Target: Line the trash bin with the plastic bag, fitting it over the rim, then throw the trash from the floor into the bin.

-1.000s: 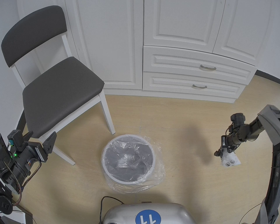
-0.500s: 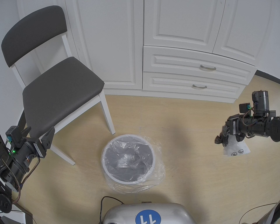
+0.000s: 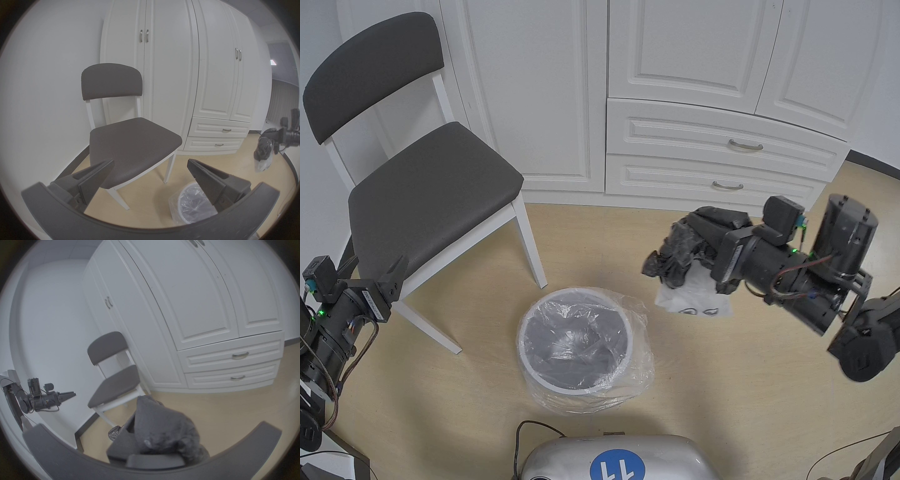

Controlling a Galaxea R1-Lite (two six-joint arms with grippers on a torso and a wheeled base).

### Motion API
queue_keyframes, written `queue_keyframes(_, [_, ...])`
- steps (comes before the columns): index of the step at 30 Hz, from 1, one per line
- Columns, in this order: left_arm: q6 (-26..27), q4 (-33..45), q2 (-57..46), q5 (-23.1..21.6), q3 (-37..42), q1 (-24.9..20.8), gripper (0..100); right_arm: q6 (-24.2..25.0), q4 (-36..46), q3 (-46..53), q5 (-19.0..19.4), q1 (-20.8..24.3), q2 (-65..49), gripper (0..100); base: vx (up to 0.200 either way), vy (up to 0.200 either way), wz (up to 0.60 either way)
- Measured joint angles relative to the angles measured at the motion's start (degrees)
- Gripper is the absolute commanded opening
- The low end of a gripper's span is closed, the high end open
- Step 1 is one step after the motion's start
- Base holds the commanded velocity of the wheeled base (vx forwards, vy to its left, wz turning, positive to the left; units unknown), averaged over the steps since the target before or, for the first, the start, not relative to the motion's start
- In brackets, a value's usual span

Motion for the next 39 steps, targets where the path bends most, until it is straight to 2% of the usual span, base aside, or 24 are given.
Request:
queue_keyframes(4, [0.0, -0.4, -0.1, -0.1, -0.3, 0.5, 100, 1.3, -13.2, 0.2, -1.9, 3.5, 8.8, 0, 0.0, 0.0, 0.0])
queue_keyframes(7, [0.0, -0.7, -0.1, -0.5, -0.6, 1.2, 100, 2.1, -18.4, -1.4, -3.9, 5.8, 16.5, 0, 0.0, 0.0, 0.0])
queue_keyframes(14, [0.0, -1.0, -0.1, -2.1, -1.1, 3.1, 100, 5.6, -24.3, -11.5, -10.9, 10.1, 33.5, 0, 0.0, 0.0, 0.0])
queue_keyframes(20, [0.0, -1.2, 0.1, -3.1, -1.4, 5.1, 100, 9.6, -26.5, -22.6, -14.4, 12.2, 44.2, 0, 0.0, 0.0, 0.0])
queue_keyframes(32, [0.0, -1.3, 1.3, -3.4, -1.7, 6.4, 100, 10.7, -26.6, -33.9, -12.0, 12.8, 56.7, 0, 0.0, 0.0, 0.0])
queue_keyframes(39, [0.0, -1.4, 2.0, -3.4, -1.8, 6.5, 100, 10.6, -26.6, -38.1, -10.6, 11.1, 60.1, 0, 0.0, 0.0, 0.6])
